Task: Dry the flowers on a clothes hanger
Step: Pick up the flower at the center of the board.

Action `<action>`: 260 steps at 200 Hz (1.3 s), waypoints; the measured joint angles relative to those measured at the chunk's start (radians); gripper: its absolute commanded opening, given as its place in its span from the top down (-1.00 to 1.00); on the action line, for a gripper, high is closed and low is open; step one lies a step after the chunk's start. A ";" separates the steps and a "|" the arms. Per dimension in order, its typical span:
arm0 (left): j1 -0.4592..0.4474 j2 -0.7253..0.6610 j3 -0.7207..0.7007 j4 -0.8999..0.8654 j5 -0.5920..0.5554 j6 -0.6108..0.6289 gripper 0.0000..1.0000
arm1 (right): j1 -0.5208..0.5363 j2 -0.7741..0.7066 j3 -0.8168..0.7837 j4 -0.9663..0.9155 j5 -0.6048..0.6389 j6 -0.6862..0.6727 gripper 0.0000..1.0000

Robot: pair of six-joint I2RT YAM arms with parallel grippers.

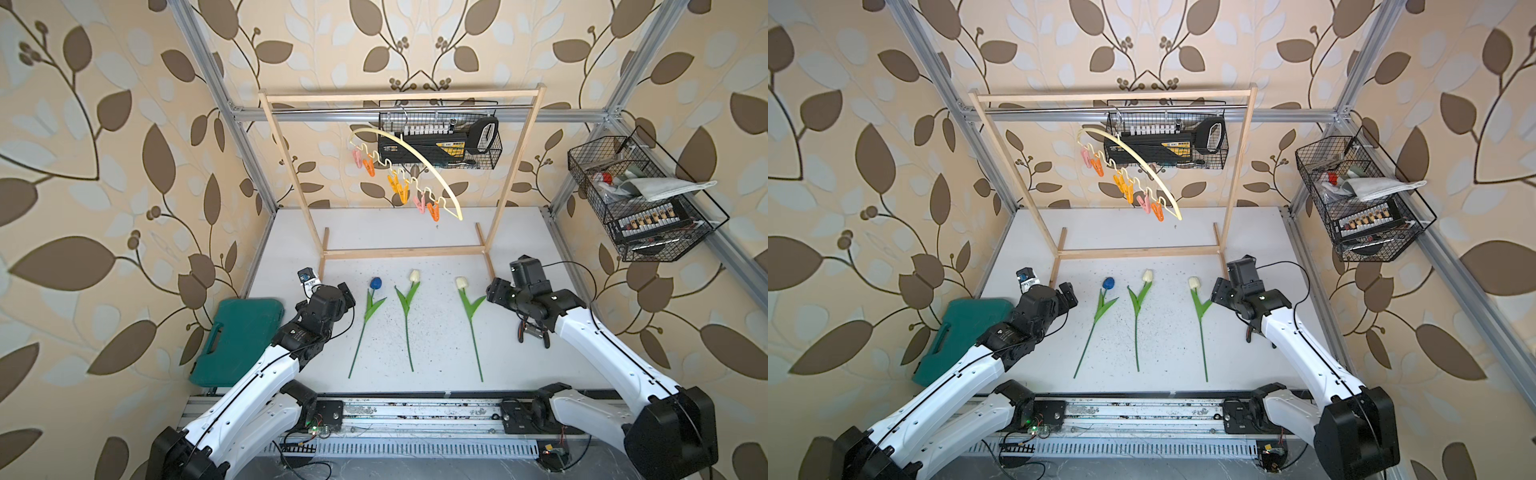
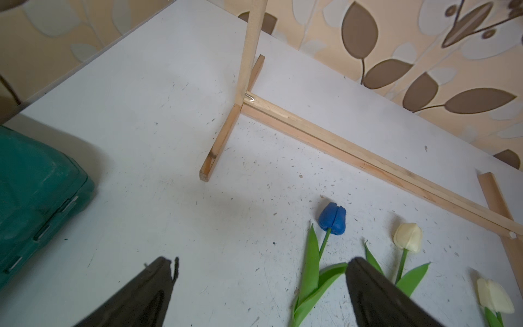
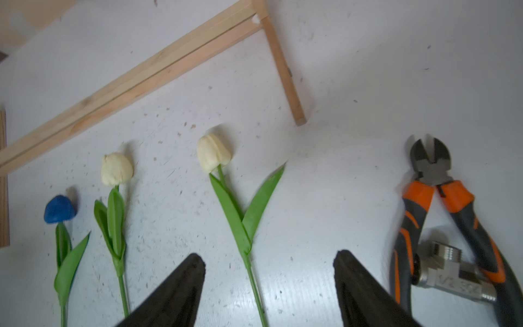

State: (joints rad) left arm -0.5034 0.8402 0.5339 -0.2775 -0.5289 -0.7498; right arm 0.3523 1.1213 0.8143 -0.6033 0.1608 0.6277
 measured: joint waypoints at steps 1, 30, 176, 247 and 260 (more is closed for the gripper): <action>0.000 0.001 0.000 0.000 -0.001 -0.001 -0.98 | 0.006 0.000 0.001 -0.003 0.004 0.002 -0.23; 0.000 0.035 -0.005 0.023 0.021 -0.009 -0.98 | 0.182 0.037 0.013 -0.104 0.087 0.018 0.04; 0.000 0.153 -0.037 0.163 0.249 0.072 -0.98 | 0.248 0.334 -0.074 0.034 0.011 0.029 0.50; 0.000 0.131 -0.037 0.175 0.269 0.072 -0.97 | 0.248 0.368 -0.074 0.052 0.021 0.038 0.62; 0.000 0.114 -0.037 0.177 0.270 0.072 -0.97 | 0.248 0.370 -0.072 0.053 0.023 0.037 0.62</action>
State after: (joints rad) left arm -0.5034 0.9543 0.4969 -0.1005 -0.2584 -0.6777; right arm 0.6003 1.4914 0.7418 -0.5503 0.1841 0.6651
